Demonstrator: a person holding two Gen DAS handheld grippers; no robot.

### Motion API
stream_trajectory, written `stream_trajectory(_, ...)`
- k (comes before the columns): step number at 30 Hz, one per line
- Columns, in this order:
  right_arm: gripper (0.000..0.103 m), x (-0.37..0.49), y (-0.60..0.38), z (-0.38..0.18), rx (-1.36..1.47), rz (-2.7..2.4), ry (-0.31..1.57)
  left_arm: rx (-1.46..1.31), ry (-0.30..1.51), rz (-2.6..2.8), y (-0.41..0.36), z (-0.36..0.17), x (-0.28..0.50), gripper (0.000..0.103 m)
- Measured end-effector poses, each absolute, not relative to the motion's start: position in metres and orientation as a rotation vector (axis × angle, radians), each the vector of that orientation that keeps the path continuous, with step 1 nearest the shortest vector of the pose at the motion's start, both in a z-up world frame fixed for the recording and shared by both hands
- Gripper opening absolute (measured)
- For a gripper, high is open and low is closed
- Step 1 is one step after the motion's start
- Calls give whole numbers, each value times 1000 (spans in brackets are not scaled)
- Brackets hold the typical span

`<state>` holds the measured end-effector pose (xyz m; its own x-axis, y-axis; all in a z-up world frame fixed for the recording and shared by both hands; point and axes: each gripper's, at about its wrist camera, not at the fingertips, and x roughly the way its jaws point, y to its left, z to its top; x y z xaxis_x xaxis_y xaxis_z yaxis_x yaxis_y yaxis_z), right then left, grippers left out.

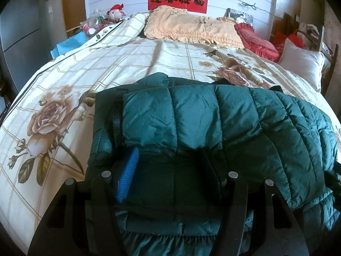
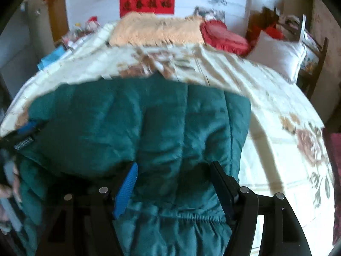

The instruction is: Fold large clothes

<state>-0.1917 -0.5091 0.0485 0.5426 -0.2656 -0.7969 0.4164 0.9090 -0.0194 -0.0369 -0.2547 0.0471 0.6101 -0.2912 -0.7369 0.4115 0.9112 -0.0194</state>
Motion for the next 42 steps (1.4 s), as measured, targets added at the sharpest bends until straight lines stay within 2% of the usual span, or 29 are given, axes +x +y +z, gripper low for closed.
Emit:
stream_trajectory(5,71,-192,-508,50,173,-415,917,164,825,-410,-253,50,-40,60)
stream_trajectory(11,71,-237,-502,87,243,-369,834,182,815,-425,-234,68,-66,60)
stream_trajectory(15,76,-265,-498,95,288,-317,837,191,800,-437,-213,78,-93,60)
stream_trajectory(29,77,-353,-465,67,298,-266,957,189,850,-410,-129,73,-172,60)
stream_trajectory(42,77,-402,-461,59,335,-279,985,192,876,-389,-91,69,-211,60)
